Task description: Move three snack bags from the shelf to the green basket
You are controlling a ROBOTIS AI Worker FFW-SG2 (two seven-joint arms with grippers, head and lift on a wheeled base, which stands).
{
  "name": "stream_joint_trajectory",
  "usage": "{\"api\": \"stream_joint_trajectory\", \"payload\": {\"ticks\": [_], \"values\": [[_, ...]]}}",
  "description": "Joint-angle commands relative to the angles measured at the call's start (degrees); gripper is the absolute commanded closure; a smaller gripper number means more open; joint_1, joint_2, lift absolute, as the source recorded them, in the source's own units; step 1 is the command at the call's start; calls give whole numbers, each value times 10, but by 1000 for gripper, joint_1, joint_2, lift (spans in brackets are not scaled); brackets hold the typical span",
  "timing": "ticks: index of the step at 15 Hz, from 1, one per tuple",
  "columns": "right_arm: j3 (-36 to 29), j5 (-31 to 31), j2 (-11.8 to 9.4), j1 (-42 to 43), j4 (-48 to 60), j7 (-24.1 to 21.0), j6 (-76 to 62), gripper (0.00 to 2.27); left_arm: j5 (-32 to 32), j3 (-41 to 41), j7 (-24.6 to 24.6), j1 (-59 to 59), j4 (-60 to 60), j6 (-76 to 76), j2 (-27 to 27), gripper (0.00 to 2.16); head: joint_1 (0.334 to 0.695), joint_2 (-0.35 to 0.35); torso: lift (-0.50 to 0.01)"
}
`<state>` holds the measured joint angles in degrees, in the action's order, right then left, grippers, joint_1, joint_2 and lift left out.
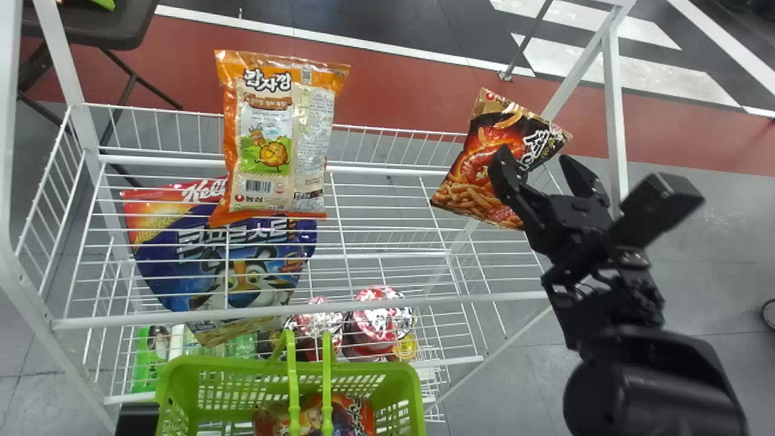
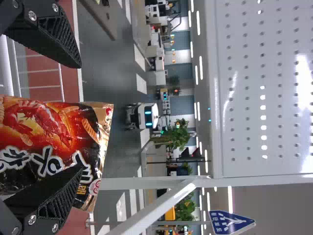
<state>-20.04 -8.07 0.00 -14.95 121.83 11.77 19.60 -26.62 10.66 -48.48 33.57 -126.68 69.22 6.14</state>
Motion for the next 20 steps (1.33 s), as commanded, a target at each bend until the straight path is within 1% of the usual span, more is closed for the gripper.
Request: {"api": "stream_joint_trajectory", "payload": {"ticks": [1,4,5,6,7,8,9,10,11,17,18,20], "values": [[1,25,0,44,-56,-7,11,70,-1,-1,0,-2,4,0,-1,1760,695,-350,-48],[-2,40,-4,76,-121,-24,2,83,-1,-3,0,-2,5,0,-1,1760,695,-350,-48],[-6,42,-6,84,-136,-23,2,90,0,-3,0,-2,6,0,-2,1760,695,-350,-48],[-9,41,-10,91,-147,-18,4,157,1,-3,0,-3,6,0,-2,1760,695,-350,-48],[-11,37,-13,92,-151,-8,4,333,1,-3,2,-4,8,0,-2,1760,695,-350,-48],[-17,31,-15,93,-151,15,9,947,1,-3,2,-6,10,0,-3,1760,695,-350,-48],[-22,24,-15,94,-151,25,16,1966,1,-3,3,-7,11,0,-3,1760,695,-350,-48],[-25,22,-16,94,-150,41,15,2196,1,-3,4,-7,11,0,-3,1760,695,-350,-48],[-26,22,-16,90,-145,52,13,2240,1,-3,4,-7,11,0,-3,1760,695,-350,-48],[-35,18,-16,71,-138,55,-19,2243,1,-3,4,-7,12,-2,-4,1760,695,-350,-48],[-40,17,-15,64,-120,60,-17,2240,1,-2,4,-6,12,-2,-4,1760,695,-350,-48],[-40,-12,-15,18,-56,66,-8,2240,1,-2,4,-5,10,-2,-4,1757,695,-350,-48]]}}
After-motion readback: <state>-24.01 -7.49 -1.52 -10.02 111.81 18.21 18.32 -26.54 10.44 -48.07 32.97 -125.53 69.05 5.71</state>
